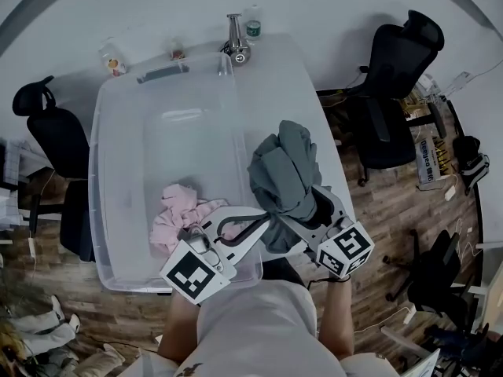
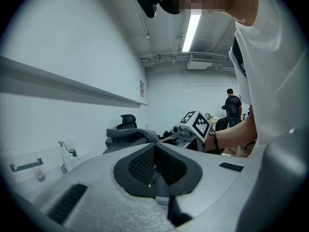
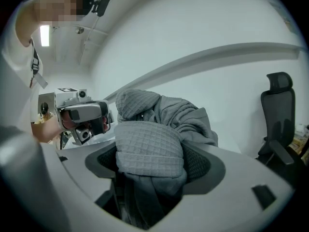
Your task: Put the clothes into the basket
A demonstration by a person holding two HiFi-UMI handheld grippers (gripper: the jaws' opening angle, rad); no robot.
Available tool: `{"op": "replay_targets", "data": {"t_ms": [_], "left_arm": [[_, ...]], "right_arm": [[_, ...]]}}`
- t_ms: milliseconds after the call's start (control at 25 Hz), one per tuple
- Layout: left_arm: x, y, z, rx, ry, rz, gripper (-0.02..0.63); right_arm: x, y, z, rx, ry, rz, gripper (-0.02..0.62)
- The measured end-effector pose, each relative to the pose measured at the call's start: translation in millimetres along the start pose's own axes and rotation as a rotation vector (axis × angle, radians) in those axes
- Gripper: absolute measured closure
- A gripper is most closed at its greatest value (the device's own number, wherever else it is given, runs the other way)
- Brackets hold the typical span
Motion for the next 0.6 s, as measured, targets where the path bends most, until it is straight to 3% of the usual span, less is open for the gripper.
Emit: {"op": "replay_targets", "data": {"t_ms": [600], "left_arm": [[2,-10,32,-0.035,-0.093,-0.02,0.601]], "right_arm": [[36,-62,1,-0.08,-0.11,0.126,0.232]]}}
Point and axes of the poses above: the fingertips, and each gripper's own axes: z backward along the fingers, x to its left, y out of its underside, the point moved 6 cm from there along z, backward along the fingers, and after that the axes turned 3 degrees about z, right-handed, at the moved point
